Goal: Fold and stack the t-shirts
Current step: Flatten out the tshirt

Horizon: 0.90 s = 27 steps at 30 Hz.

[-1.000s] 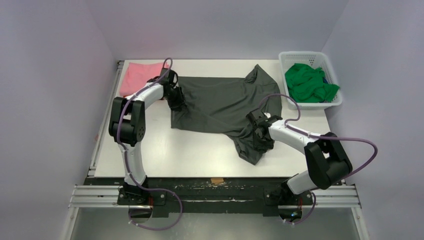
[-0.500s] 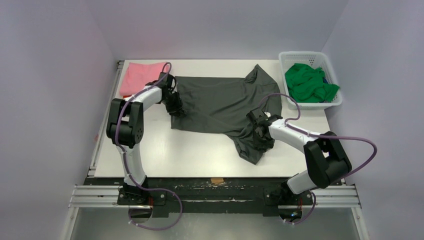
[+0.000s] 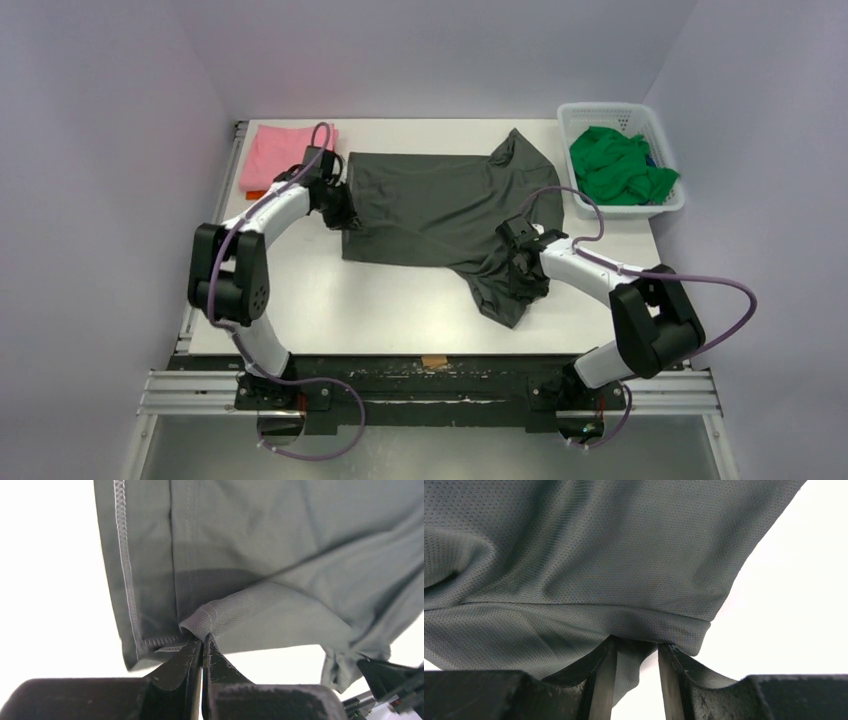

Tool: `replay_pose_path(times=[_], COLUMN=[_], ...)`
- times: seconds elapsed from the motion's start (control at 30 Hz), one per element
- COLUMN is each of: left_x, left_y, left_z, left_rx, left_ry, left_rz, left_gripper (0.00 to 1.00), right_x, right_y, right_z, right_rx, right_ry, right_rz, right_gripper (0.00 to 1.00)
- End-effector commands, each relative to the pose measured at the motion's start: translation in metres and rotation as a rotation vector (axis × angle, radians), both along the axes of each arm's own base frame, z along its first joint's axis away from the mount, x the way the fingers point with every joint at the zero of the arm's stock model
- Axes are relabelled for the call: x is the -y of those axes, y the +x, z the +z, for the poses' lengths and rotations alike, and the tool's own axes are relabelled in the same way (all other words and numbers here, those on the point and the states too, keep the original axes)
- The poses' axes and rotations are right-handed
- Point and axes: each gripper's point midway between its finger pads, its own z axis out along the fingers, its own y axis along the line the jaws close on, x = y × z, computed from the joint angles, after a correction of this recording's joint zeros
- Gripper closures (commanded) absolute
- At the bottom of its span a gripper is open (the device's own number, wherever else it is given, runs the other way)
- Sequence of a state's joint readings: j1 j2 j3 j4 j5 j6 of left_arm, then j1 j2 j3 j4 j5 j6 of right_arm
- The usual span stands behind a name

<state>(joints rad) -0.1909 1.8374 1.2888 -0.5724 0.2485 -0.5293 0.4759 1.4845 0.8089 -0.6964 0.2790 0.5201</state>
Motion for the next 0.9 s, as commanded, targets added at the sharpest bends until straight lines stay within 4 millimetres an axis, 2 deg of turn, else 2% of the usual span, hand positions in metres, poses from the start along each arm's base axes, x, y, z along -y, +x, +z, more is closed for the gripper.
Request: replay_pose_path(times=[0.0,0.07,0.27,0.43,0.63,0.7,0.87], left_x=[-0.006,-0.009,-0.018,-0.021,-0.032,-0.028,-0.018], left_y=[-0.012,-0.029,-0.079,-0.095,-0.099,-0.095,-0.089], left_z=[0.061,0.065,0.05,0.043,0.035,0.039,0.043], left_rx=[0.174,0.184,0.127,0.109,0.102,0.114,0.123], left_ry=[-0.034,-0.046,-0.053,-0.05,0.001,-0.022,-0.067], left_rz=[0.037,0.06,0.105,0.112,0.152,0.144,0.117], left_gripper=[1.0,1.0,1.0,1.0,1.0,1.0,1.0], right_x=[0.018,0.022,0.036,0.044,0.061,0.053,0.011], right_y=[-0.002,-0.006,-0.019,-0.024,-0.035,-0.036,-0.021], right_z=[0.003,0.003,0.001,0.014,0.022,0.02,0.026], right_rx=[0.032,0.03,0.017,0.065,0.096,0.092,0.145], right_ry=[-0.051,-0.052,-0.078,-0.086,-0.092,-0.046,0.19], right_rz=[-0.051,-0.071,-0.126,-0.174,-0.269,-0.246,-0.107], right_gripper=[0.67,0.68,0.68,0.64,0.6,0.59,0.54])
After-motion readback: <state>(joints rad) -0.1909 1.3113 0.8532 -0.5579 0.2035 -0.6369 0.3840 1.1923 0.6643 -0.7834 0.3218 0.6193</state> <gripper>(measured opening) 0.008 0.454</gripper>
